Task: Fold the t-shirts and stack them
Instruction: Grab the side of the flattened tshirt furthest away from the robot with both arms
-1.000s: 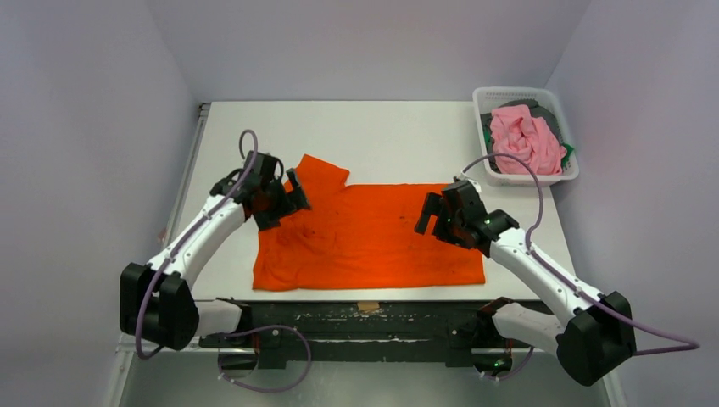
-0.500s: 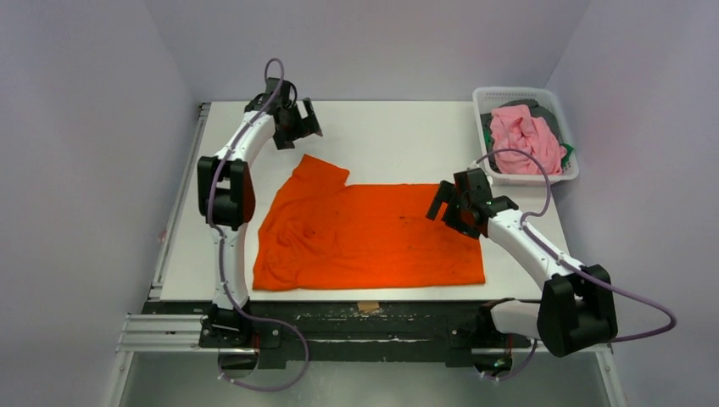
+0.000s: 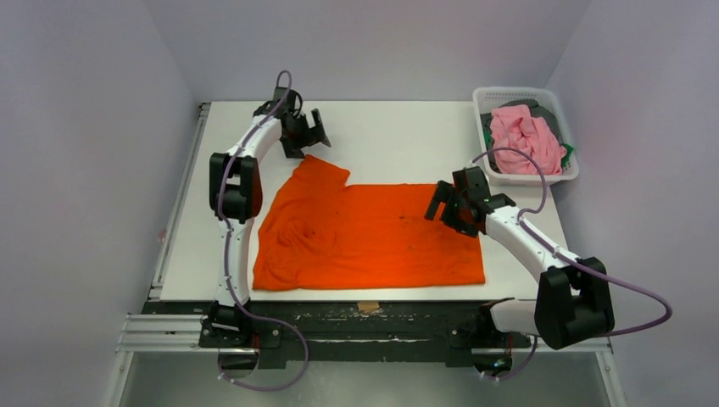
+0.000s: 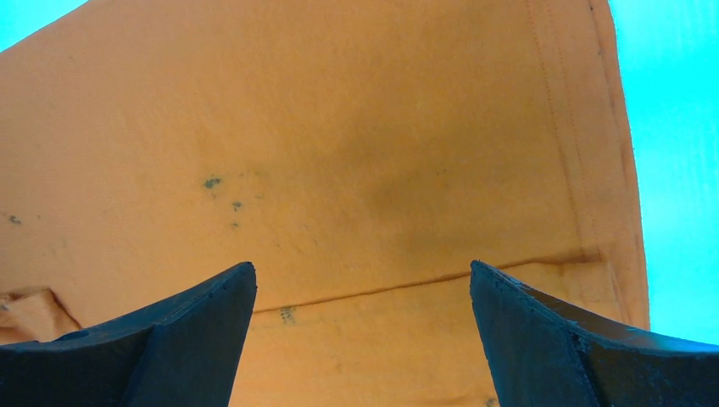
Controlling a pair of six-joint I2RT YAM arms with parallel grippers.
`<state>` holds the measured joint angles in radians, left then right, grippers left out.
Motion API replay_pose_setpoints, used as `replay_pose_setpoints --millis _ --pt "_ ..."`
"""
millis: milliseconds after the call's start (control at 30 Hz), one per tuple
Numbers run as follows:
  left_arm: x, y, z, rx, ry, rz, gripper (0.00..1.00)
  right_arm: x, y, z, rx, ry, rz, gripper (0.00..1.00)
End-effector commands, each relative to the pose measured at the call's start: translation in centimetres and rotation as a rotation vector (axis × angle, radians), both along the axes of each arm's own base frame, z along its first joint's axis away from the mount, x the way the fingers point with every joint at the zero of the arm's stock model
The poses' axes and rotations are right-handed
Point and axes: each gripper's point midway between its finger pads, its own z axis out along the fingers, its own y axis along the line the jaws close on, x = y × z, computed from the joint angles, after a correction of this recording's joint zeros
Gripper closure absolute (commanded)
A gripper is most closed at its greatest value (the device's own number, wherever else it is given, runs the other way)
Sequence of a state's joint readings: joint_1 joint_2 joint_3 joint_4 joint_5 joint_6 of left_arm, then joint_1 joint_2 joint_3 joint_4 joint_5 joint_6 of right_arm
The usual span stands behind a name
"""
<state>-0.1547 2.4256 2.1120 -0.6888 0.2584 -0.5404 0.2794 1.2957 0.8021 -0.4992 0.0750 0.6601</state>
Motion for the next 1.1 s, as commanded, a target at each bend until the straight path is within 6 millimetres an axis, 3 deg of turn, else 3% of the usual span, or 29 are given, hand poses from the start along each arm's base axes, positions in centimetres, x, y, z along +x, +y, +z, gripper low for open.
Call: replay_pose_setpoints --millis 0,133,267,433,533,667,900,1067 --pt "-1.5 -0.9 -0.9 -0.048 0.064 -0.019 0.00 1.2 0.3 1.9 0.016 -0.074 0.019 0.06" --pt "-2.6 -1.4 -0.9 -0.033 0.070 -0.055 0.02 0.8 0.0 2.0 0.012 -0.085 0.017 0.06" --pt "-3.6 -2.0 -0.8 -0.002 0.092 -0.071 0.16 0.7 -0.2 2.0 0.005 -0.086 0.013 0.06" --pt "-3.9 -1.4 -1.4 0.116 0.109 -0.062 0.56 0.5 -0.4 1.9 -0.002 -0.083 0.009 0.06" --pt "-3.8 -0.9 -1.5 0.150 0.111 -0.063 0.68 0.3 -0.6 1.6 -0.014 -0.073 0.001 0.06" --pt "-3.9 -0.7 -1.6 0.167 0.111 -0.077 0.97 0.3 -1.5 1.4 -0.050 -0.059 -0.030 0.06" --pt "-3.1 -0.2 -0.3 0.198 0.046 -0.098 1.00 2.1 -3.2 1.4 -0.124 -0.033 -0.099 0.07" --pt "-2.4 -0.8 2.9 0.179 -0.058 -0.119 1.00 6.2 -4.8 2.4 -0.201 -0.035 -0.172 0.08"
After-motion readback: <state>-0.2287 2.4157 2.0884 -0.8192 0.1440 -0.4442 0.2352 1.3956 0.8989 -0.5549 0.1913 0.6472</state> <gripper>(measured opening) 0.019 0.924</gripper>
